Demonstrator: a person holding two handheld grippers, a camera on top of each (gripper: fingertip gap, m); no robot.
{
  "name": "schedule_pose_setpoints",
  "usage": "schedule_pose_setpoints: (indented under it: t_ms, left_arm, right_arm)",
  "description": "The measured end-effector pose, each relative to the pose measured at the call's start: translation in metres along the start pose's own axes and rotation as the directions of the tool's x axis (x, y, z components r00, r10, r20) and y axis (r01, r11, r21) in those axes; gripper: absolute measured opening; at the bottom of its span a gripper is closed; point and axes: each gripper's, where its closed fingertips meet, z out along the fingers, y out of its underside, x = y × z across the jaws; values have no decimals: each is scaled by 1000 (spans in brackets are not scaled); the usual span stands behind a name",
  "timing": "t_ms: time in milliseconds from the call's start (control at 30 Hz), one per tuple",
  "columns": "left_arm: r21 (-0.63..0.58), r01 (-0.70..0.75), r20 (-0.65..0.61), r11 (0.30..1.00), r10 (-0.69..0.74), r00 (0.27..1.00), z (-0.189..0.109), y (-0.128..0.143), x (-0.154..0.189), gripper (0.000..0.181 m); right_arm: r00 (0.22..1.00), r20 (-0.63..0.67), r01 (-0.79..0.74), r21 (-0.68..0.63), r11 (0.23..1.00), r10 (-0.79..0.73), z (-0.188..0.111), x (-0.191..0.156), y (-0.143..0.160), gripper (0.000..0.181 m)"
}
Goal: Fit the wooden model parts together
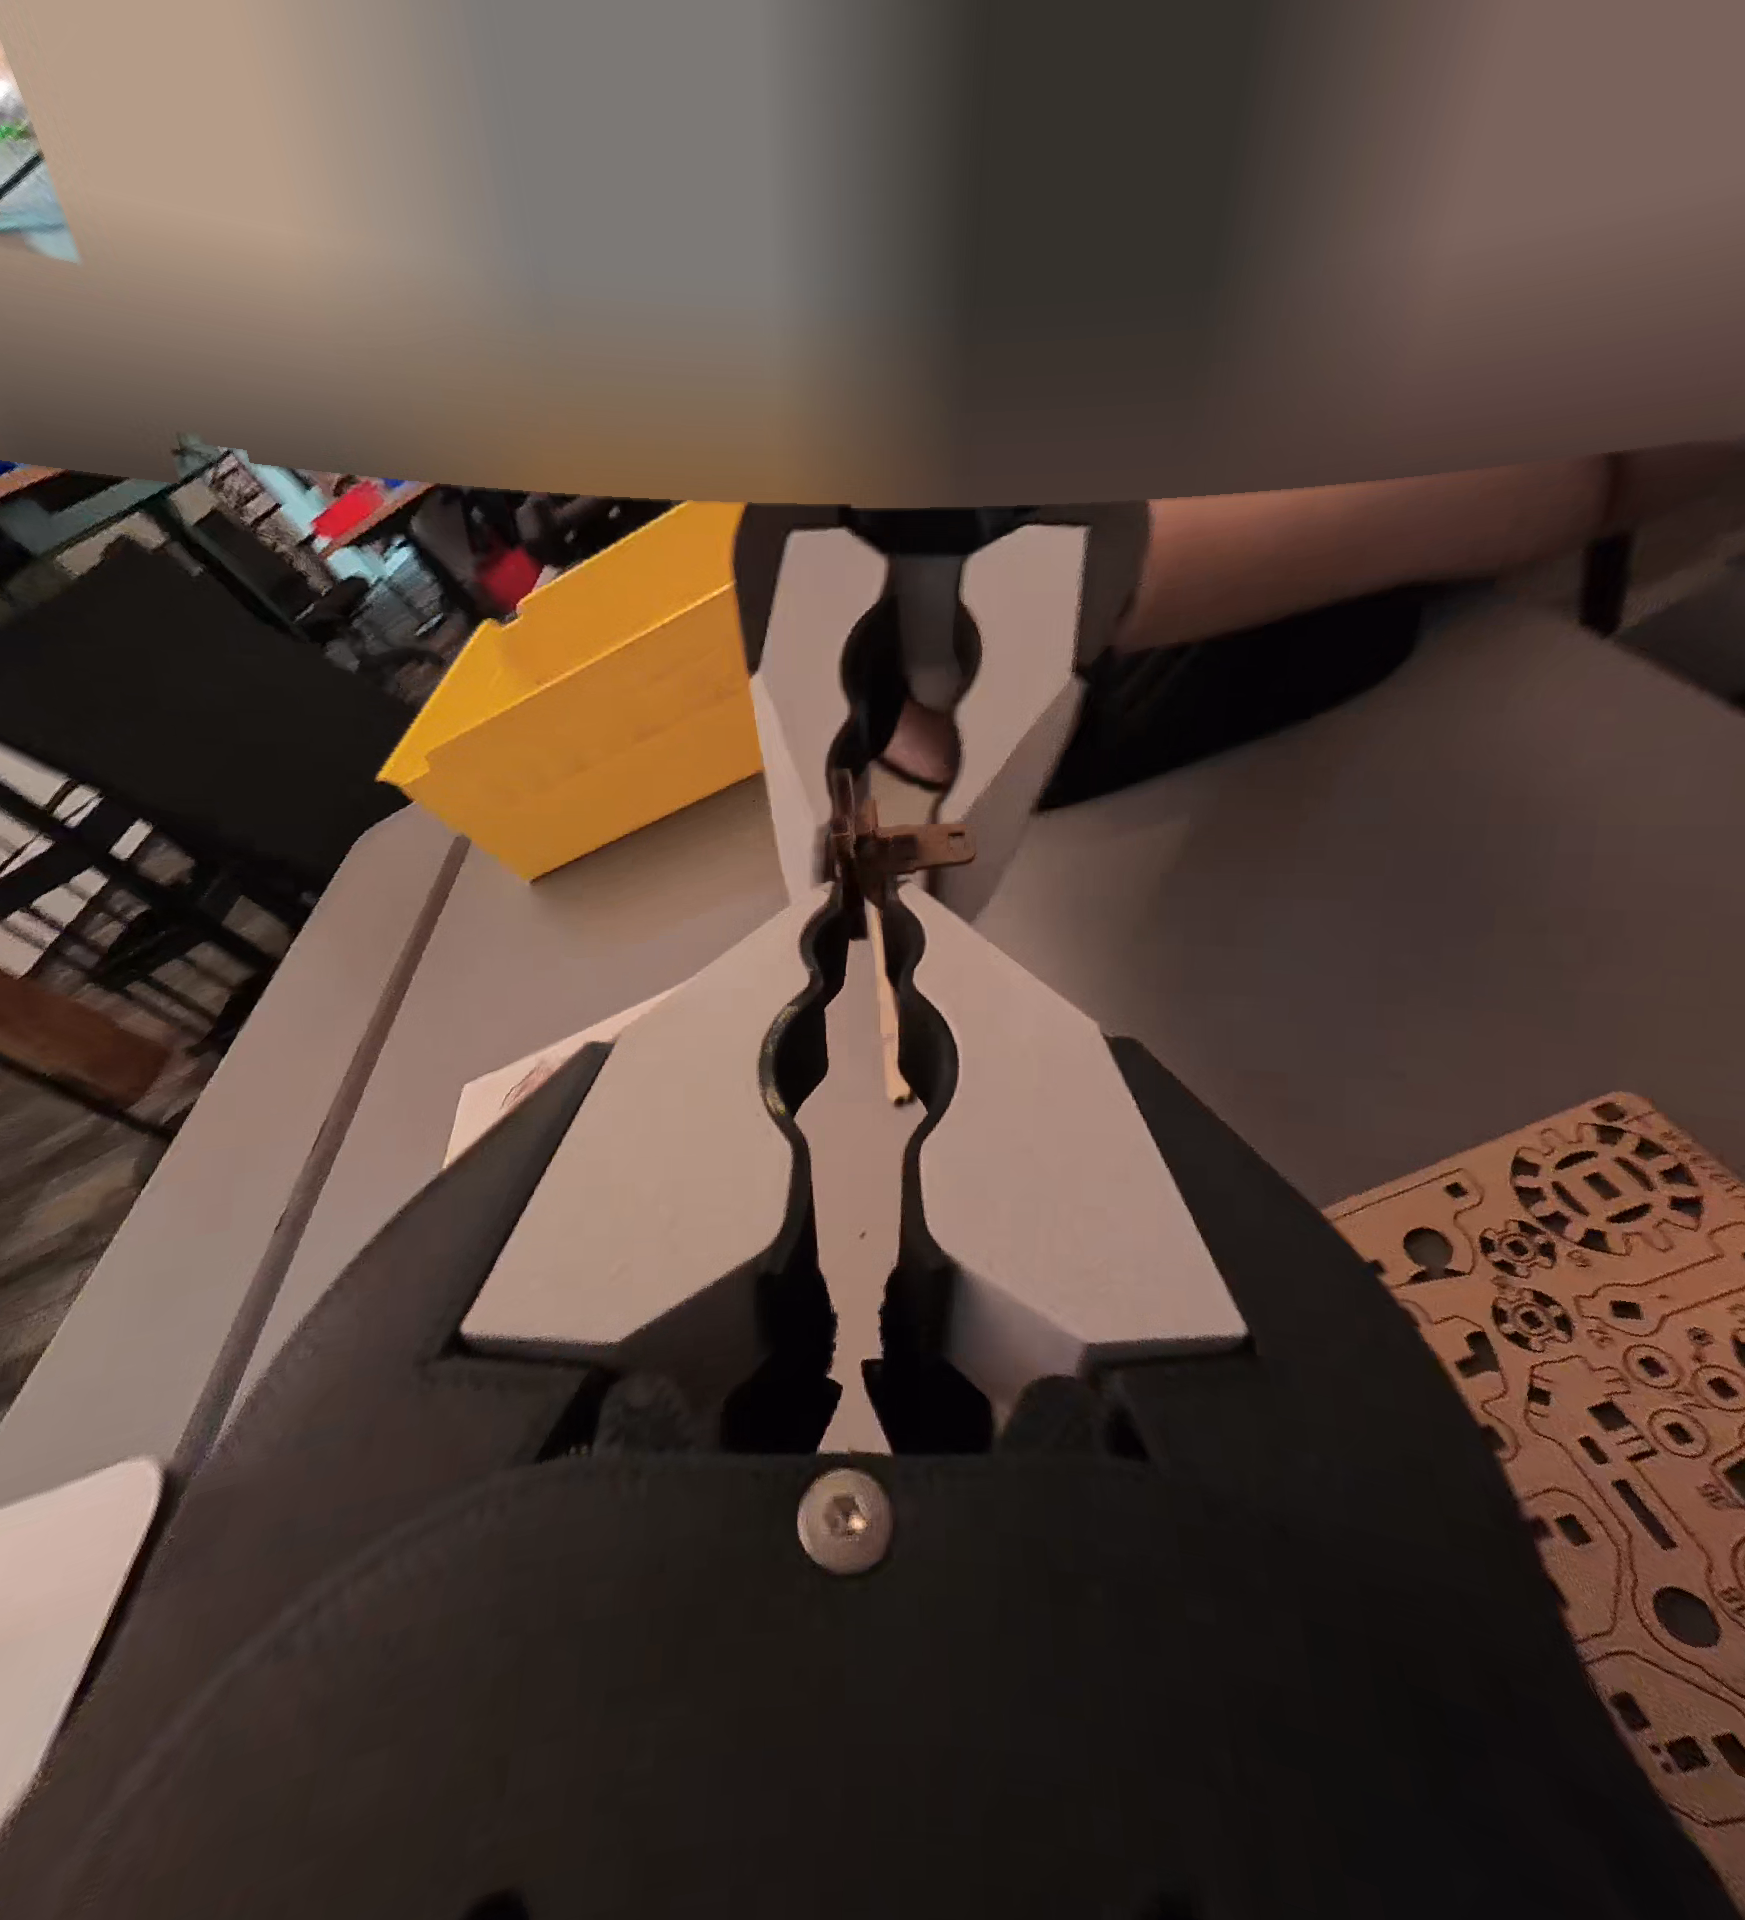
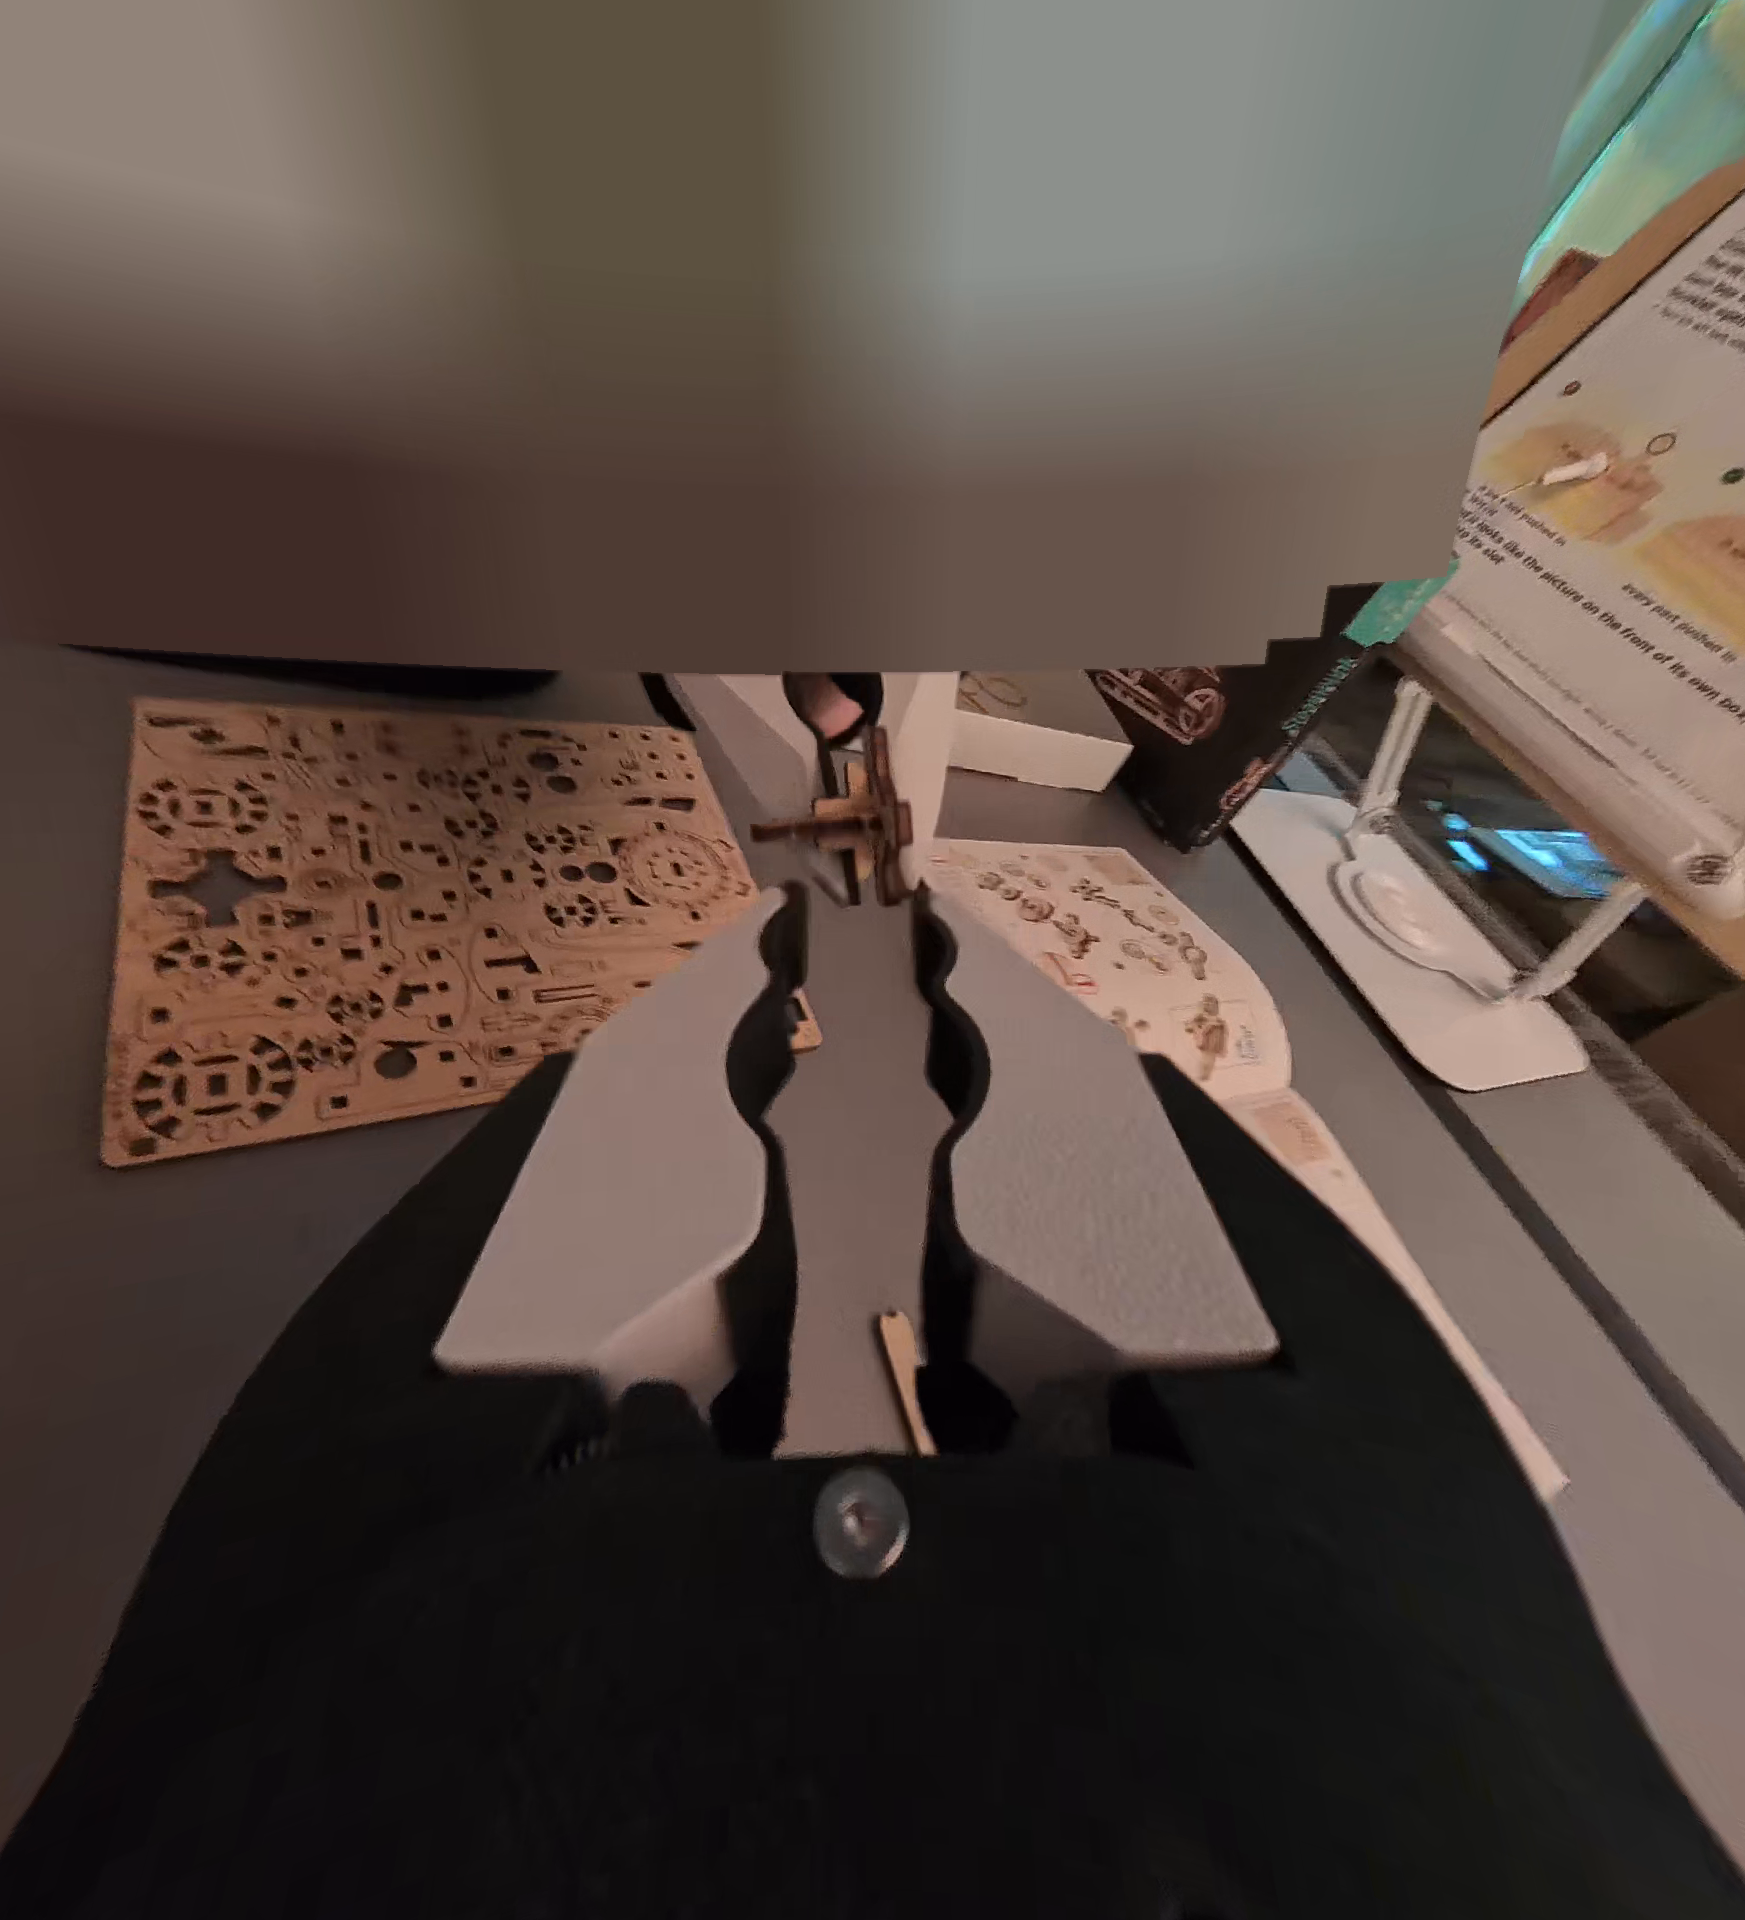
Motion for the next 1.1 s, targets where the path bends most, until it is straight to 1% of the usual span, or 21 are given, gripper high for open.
schedule_pose_setpoints:
  t_ms: [33, 100, 200, 300, 367, 467, 567, 700, 767, 833, 900, 933, 967, 1000, 1067, 1100]
  left_arm:
    - [21, 1, -13, 1000, -1, 1000, -1, -3, 2, 3]
    - [44, -3, -18, 999, 4, 1000, 0, -4, 3, 3]
    - [47, 15, -43, 999, -13, 999, 0, -1, 4, 3]
    - [54, 38, -71, 998, -34, 997, 0, 0, 7, 4]
    - [33, 28, -82, 999, -25, 996, 0, 4, 9, 4]
    - [-37, -13, -80, 999, 10, 997, 2, 16, 9, 3]
    - [-54, -24, -79, 998, 20, 997, 3, 20, 9, 4]
    - [-77, -29, -82, 997, 23, 996, 2, 24, 8, 4]
    - [-95, -48, -82, 994, 40, 996, 3, 27, 10, 4]
    - [-84, -58, -66, 995, 52, 996, 3, 26, 9, 4]
    - [-43, -50, -58, 998, 48, 997, 2, 18, 8, 3]
    - [-20, -40, -60, 999, 39, 997, 1, 14, 8, 3]
    - [-2, -33, -60, 999, 33, 998, 0, 11, 8, 3]
    - [8, -32, -55, 999, 32, 998, 0, 9, 7, 3]
    - [10, -49, -50, 999, 49, 998, -1, 8, 7, 3]
    - [10, -57, -50, 998, 58, 997, -1, 8, 8, 3]
  right_arm:
    - [1000, 12, -12, 10, 1000, 12, -1, -1, -1, 14]
    - [1000, 15, 1, 4, 1000, -1, -2, -1, -1, 14]
    - [999, 5, 42, -18, 999, -42, -1, -2, 2, 14]
    - [999, 17, 35, -27, 999, -34, 0, -4, 2, 15]
    - [999, 34, 22, -52, 998, -20, 1, -6, 6, 15]
    - [998, 22, 55, -113, 992, -53, 3, -6, 16, 15]
    - [997, 22, 70, -126, 990, -68, 3, -5, 18, 15]
    - [998, 32, 63, -109, 992, -60, -1, -5, 15, 11]
    - [998, 45, 56, -79, 995, -53, -3, -6, 10, 5]
    - [998, 49, 37, -67, 997, -34, -3, -6, 8, 5]
    - [999, 46, 16, -23, 1000, -15, -6, -4, 1, 8]
    - [998, 55, 0, -7, 1000, 1, -7, -4, -2, 13]
    - [997, 76, -13, -6, 1000, 13, -8, -6, -2, 19]
    - [996, 83, -12, -14, 1000, 13, -7, -7, 0, 19]
    - [998, 61, 28, -22, 999, -27, -7, -6, 1, 7]
    - [997, 55, 52, -25, 998, -50, -6, -7, 1, 7]
